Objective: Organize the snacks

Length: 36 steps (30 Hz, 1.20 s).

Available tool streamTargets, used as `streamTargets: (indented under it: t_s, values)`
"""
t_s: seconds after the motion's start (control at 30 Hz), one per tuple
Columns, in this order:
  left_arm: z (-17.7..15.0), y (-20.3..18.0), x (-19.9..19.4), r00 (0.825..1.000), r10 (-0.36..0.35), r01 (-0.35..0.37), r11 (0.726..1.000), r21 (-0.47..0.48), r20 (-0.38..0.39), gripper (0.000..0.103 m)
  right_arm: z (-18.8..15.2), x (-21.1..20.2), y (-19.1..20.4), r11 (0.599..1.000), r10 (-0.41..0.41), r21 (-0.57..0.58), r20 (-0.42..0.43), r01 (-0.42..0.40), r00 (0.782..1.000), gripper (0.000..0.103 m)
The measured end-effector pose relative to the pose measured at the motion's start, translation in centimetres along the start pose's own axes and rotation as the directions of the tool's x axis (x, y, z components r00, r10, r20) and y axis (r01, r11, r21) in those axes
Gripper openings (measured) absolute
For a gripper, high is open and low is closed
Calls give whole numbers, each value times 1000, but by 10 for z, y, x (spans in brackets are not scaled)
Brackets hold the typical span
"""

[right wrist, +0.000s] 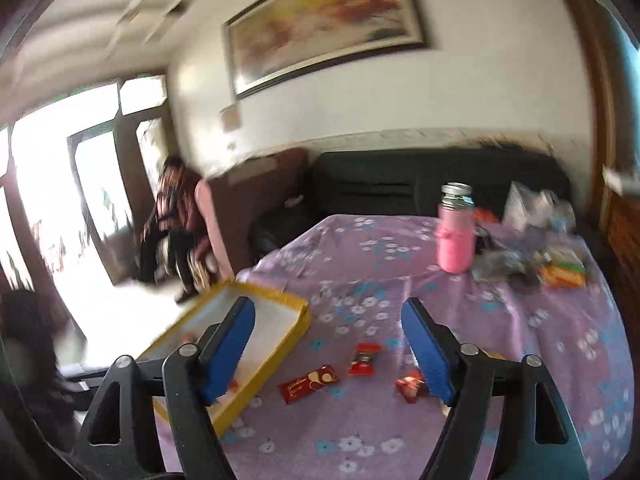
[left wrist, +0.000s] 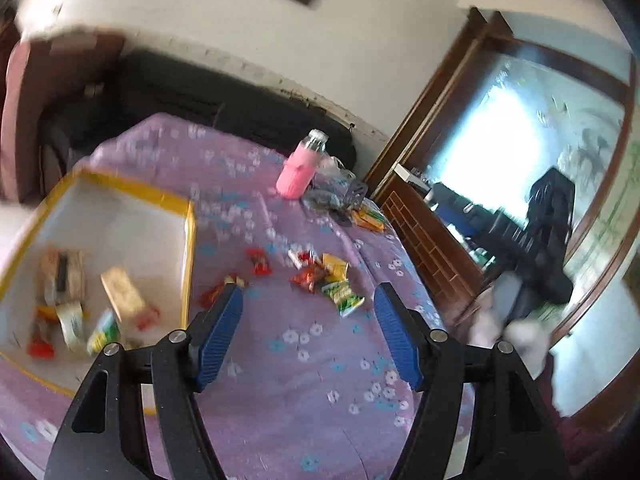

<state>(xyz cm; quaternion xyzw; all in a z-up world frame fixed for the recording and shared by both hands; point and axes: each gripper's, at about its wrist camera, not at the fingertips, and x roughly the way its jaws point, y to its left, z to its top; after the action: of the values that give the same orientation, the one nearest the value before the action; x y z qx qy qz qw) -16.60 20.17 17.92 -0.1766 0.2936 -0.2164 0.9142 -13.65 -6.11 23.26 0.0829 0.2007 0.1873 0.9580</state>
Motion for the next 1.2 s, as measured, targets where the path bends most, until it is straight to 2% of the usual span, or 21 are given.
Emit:
streamTargets:
  t_s: [0.1, 0.17, 0.23, 0.33, 0.4, 0.47, 0.53, 0.57, 0.6, 0.67, 0.7, 0.73, 0.77, 0.8, 0.83, 0.9, 0.97, 1.07, 1.1, 1.13, 1.2]
  values:
    - [28, -32, -9, 997, 65, -68, 992, 105, 31, 69, 37, -32, -26, 998, -55, 23, 56, 54, 997, 78]
    - [49, -48, -14, 995, 86, -93, 984, 149, 51, 75, 67, -60, -36, 993, -118, -8, 126, 120, 985, 78]
    - [71, -63, -16, 990, 115, -127, 975, 181, 75, 75, 91, -85, -41, 983, -171, -37, 188, 181, 967, 78]
    - [102, -83, -18, 980, 167, -186, 963, 195, 111, 75, 126, -128, -44, 965, -234, -44, 307, 259, 923, 78]
    - [122, -93, -21, 975, 180, -203, 962, 185, 131, 75, 152, -158, -49, 946, -289, -22, 400, 325, 870, 80]
    - [143, -105, -33, 961, 194, -231, 954, 190, 195, 75, 170, -178, -53, 939, -310, 7, 442, 343, 842, 84]
    - [166, -118, -50, 935, 200, -267, 941, 209, 293, 79, 185, -188, -61, 938, -323, 27, 441, 347, 837, 85]
    - [173, -120, -55, 932, 176, -252, 943, 216, 317, 94, 189, -186, -66, 936, -330, 34, 428, 350, 841, 85]
    - [180, -120, -60, 931, 140, -224, 949, 222, 338, 101, 188, -180, -71, 935, -335, 31, 404, 353, 851, 85]
    - [180, -114, -62, 928, 79, -166, 963, 214, 365, 103, 174, -160, -81, 938, -329, 15, 348, 345, 878, 86]
    - [175, -107, -54, 937, 40, -120, 970, 212, 348, 103, 161, -142, -88, 942, -323, 7, 301, 337, 897, 86]
    - [171, -99, -41, 955, 11, -76, 975, 208, 296, 103, 151, -133, -95, 945, -317, 5, 269, 327, 910, 86]
    - [164, -91, -21, 975, 22, -63, 981, 183, 219, 103, 132, -111, -104, 954, -296, 8, 205, 301, 933, 86]
    - [156, -84, -3, 986, 59, -83, 985, 149, 157, 103, 111, -84, -114, 964, -265, 14, 125, 265, 956, 86]
    - [146, -77, 15, 990, 84, -97, 988, 120, 109, 103, 98, -70, -121, 969, -246, 20, 78, 246, 966, 86]
    - [125, -64, 46, 996, 75, -80, 991, 106, 51, 103, 49, -18, -136, 981, -189, 40, -66, 192, 980, 86]
    - [108, -53, 76, 997, 77, -78, 992, 101, 9, 103, 8, 18, -143, 985, -157, 49, -160, 167, 975, 83]
    - [82, -36, 120, 997, 42, -37, 996, 76, -69, 103, -55, 75, -154, 985, -137, 61, -301, 162, 944, 74]
    - [74, -30, 137, 994, 52, -45, 996, 75, -94, 103, -75, 94, -157, 984, -134, 63, -348, 165, 928, 71]
    - [65, -25, 156, 990, 65, -55, 995, 79, -127, 103, -90, 108, -159, 983, -136, 64, -379, 173, 915, 66]
    - [51, -22, 176, 982, 70, -55, 995, 88, -176, 98, -114, 123, -157, 982, -134, 64, -413, 176, 901, 65]
